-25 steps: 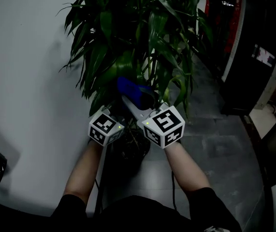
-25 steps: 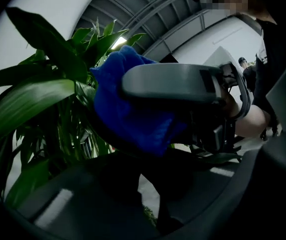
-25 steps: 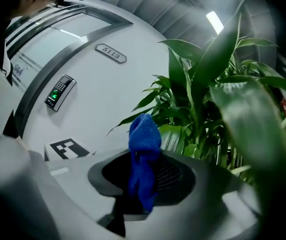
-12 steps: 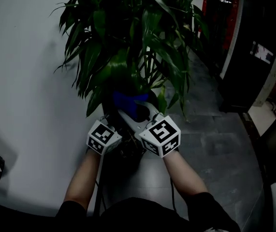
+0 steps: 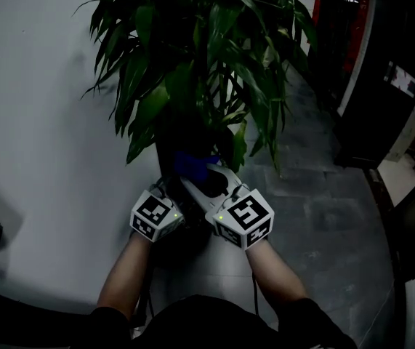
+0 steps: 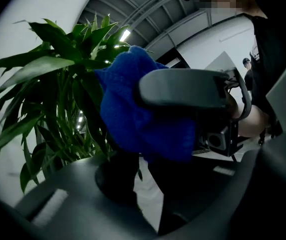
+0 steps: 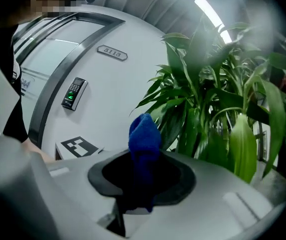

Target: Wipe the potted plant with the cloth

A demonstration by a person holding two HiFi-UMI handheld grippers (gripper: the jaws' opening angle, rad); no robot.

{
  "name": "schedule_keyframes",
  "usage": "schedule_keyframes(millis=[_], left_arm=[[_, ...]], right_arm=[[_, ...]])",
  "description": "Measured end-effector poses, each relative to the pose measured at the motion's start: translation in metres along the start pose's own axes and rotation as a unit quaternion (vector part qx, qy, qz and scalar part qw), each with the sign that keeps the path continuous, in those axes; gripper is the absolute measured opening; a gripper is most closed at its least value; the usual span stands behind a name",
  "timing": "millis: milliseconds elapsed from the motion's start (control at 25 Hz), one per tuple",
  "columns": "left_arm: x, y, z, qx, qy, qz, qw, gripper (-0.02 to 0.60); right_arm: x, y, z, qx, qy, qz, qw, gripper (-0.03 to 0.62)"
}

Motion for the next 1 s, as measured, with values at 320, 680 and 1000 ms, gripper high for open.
schedule_keyframes(millis=[320,680,1000], left_arm=[[-0.022,0.02,-0.035,-0.055,-0.045,0.008,0.9974,0.061],[-0.072,0.033,-0.07,-0.11,-0.171,0.006,0.9791,0.061],[-0.098,0.039,-0.103,-0.108,-0.27,0.007,0.9567,0.061]], right_arm=[[-0.046,0.035,-0.005,0.07,0.007,-0.053,0.996,0.112],[-0.101,0.067,-0.026,0.129,0.053,-0.075,0.987,0.112],[-0.138,0.091,-0.023,0.142,0.055,-0.056,0.987,0.112]])
Point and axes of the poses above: the fingertips, and each gripper's own axes: x forward along the fingers, z to its left, y out of its underside, the point moved 8 cm from there along -x, backward along the fingers, and after that the axes turned 3 degrees about -z, right-handed, at the moved point
